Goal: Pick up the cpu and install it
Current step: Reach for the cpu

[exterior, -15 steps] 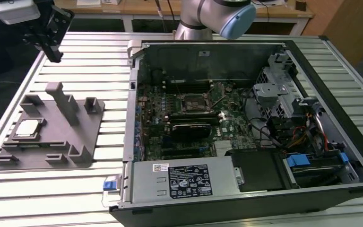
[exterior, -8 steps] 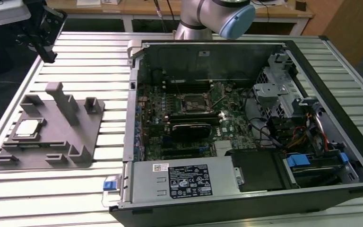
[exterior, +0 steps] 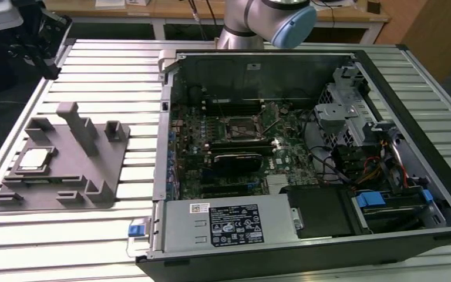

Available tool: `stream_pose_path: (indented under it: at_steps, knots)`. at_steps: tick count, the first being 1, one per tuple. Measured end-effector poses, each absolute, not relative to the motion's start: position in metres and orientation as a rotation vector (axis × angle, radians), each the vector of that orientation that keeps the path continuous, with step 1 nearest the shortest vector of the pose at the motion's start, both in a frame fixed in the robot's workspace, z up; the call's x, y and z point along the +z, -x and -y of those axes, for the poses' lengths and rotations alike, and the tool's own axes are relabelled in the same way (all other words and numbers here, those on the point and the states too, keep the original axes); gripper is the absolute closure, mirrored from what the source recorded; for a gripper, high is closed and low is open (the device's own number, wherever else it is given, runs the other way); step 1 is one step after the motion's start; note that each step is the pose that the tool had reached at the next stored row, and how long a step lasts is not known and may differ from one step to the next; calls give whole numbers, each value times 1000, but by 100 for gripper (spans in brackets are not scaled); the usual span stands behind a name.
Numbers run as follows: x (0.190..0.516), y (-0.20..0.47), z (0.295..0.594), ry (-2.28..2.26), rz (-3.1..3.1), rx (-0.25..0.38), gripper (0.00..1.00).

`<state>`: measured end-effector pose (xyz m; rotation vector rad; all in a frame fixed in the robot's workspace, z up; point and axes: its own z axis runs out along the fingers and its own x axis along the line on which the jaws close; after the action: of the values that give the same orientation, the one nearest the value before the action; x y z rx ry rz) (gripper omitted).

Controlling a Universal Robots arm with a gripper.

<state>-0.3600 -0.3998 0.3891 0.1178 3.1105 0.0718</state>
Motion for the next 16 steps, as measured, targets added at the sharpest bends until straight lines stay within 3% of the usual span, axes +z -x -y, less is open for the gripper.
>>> stream_pose_path:
  at_steps: [16]
  knots:
    - [384,384,400,-118,-3110,72,89]
